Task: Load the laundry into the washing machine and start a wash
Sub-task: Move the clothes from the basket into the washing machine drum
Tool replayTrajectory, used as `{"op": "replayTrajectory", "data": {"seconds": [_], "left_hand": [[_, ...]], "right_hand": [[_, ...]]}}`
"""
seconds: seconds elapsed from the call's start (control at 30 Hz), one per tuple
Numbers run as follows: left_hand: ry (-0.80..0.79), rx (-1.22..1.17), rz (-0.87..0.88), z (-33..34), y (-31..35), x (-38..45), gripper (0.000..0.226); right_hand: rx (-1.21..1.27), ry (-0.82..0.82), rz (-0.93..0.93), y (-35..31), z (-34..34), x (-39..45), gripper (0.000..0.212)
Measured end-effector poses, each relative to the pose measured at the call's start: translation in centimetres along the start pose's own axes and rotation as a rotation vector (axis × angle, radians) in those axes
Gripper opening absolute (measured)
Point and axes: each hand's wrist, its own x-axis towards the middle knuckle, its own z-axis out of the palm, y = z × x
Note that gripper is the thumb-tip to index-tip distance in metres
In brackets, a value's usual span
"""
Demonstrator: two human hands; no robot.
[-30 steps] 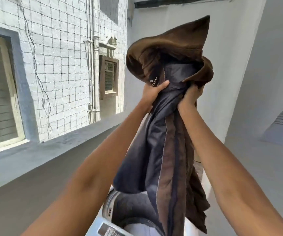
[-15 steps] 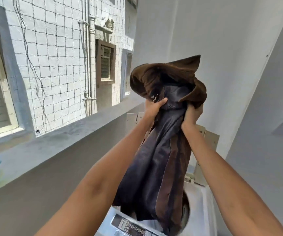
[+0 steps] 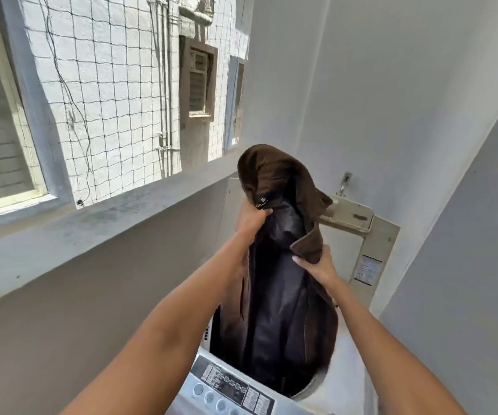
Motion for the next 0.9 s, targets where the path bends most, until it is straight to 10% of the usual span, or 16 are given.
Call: {"op": "replayTrajectory", "data": {"seconds": [0.27,0.4,0.5,0.6,0.73,0.9], "left_hand": [[-0.101,0.084,-0.081,0.2,-5.1,-2.3,0.057],[-0.198,0.033,-0.057,0.2,-5.9,-2.8,0.054],[-0.507,0.167,-0.051,-0.8,-4.7,-2.6,0.053],[-0.697,0.291,-0.110,-1.6,-3.8,-2.5,0.047],[-0.563,0.222,-0.122,-3.3,-3.5,-2.2,0.035],[0.085,0.365,-0.070,-0.9,-5.4,-2.4,0.031]], "right_hand": [[-0.027,-0.500,0.182,5.6,-2.2,-1.2,0.095],[0.221,-0.098,0.265,5.8,-1.9,-0.7,0.107],[0.091,-0.146,0.109,4.3,-1.8,0.6,0.110],[-0.179,-0.194,-0.031,2.8,-2.4,2.4,0.064],[-0.592,0.040,-0.052,1.5,-4.9,4.5,0.030],[-0.656,0.171,-0.041,2.4,-4.9,3.9,0.042]]}}
